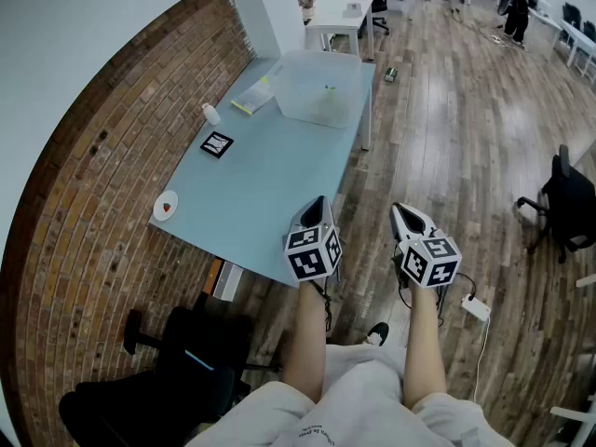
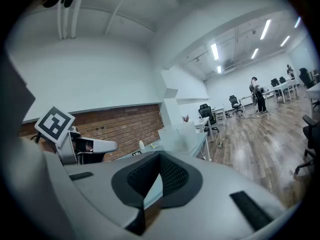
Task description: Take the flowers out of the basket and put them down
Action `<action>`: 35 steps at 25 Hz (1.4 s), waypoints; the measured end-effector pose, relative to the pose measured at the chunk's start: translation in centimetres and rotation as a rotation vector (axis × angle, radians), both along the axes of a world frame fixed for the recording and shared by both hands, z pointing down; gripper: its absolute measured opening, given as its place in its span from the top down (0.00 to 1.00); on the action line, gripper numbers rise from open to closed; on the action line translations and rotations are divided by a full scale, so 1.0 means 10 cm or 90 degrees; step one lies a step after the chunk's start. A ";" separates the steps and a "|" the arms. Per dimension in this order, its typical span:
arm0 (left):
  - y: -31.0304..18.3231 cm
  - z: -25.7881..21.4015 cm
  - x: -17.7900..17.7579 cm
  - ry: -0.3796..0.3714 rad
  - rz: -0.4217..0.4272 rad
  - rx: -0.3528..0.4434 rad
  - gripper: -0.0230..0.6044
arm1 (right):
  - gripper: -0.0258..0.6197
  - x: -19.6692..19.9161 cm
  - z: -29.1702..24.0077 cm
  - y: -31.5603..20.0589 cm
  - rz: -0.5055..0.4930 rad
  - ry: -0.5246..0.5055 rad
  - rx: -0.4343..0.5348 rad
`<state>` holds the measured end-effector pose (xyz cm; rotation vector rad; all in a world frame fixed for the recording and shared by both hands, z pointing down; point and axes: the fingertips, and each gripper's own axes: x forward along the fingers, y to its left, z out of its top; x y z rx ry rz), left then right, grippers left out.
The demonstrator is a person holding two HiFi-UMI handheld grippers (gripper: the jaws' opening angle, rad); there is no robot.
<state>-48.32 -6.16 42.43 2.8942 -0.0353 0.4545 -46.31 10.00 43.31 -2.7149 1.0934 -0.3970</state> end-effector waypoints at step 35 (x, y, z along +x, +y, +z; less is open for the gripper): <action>0.20 -0.18 1.77 0.055 -0.066 0.050 0.93 | 0.97 1.64 -0.04 0.45 -0.071 0.008 -0.013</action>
